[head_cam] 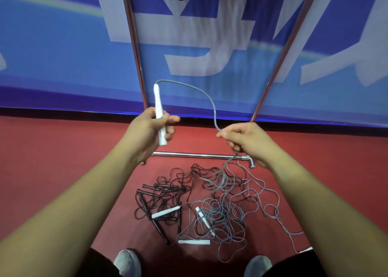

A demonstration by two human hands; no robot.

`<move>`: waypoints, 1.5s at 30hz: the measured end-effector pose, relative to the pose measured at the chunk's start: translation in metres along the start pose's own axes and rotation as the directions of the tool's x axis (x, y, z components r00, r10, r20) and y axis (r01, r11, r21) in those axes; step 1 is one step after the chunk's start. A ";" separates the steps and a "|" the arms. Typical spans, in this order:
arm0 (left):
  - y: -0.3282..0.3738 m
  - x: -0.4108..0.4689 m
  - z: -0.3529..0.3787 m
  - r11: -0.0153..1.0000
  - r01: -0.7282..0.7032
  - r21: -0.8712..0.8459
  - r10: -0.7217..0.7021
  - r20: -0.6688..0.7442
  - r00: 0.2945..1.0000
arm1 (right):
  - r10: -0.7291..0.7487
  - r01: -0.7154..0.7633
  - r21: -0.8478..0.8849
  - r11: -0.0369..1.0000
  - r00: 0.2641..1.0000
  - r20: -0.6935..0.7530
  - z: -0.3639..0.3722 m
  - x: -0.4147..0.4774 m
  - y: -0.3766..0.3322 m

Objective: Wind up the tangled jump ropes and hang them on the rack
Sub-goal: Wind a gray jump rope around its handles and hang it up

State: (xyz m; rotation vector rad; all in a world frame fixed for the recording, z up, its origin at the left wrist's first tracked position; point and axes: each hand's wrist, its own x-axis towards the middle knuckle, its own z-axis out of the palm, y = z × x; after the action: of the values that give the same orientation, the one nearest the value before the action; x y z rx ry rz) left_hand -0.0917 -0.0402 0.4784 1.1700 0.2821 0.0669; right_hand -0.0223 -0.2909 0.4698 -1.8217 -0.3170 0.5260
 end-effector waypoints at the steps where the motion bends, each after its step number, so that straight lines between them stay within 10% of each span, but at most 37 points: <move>1: -0.001 -0.003 0.006 0.999 -0.001 0.037 0.000 0.035 0.999 | -0.022 0.025 -0.082 0.996 0.999 0.036 0.001 -0.004 -0.006; 10: -0.020 -0.019 0.028 0.869 0.035 0.494 -0.226 0.333 0.915 | -0.116 0.126 -0.086 0.988 0.987 0.112 0.012 -0.011 -0.024; 20: 0.000 0.006 0.007 0.955 0.144 -0.260 -0.121 0.106 0.987 | 0.214 -0.055 -0.586 0.808 0.955 0.206 -0.023 0.005 0.044; 23: 0.000 0.013 -0.010 0.988 0.072 0.137 -0.061 -0.086 0.994 | 0.226 -0.165 -0.354 0.921 0.965 0.137 -0.027 0.003 0.046; 27: -0.007 0.012 -0.021 0.765 0.193 0.615 0.012 -0.314 0.949 | 0.043 -0.047 -0.039 0.998 0.994 -0.098 -0.024 0.005 0.023; 39: -0.016 -0.011 0.026 0.838 -0.018 0.546 -0.165 0.284 0.945 | -0.156 0.156 -0.022 0.987 0.988 -0.006 0.020 -0.002 -0.021; 45: -0.002 -0.002 0.023 0.960 0.267 -0.089 -0.240 0.235 0.942 | 0.124 0.050 -0.540 0.840 0.951 0.282 -0.008 0.011 0.033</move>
State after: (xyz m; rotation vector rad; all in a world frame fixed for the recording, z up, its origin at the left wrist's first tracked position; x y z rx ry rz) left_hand -0.0878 -0.0621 0.4848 1.0030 0.2254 -0.2700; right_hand -0.0107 -0.3024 0.4378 -2.2981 -0.7036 0.8126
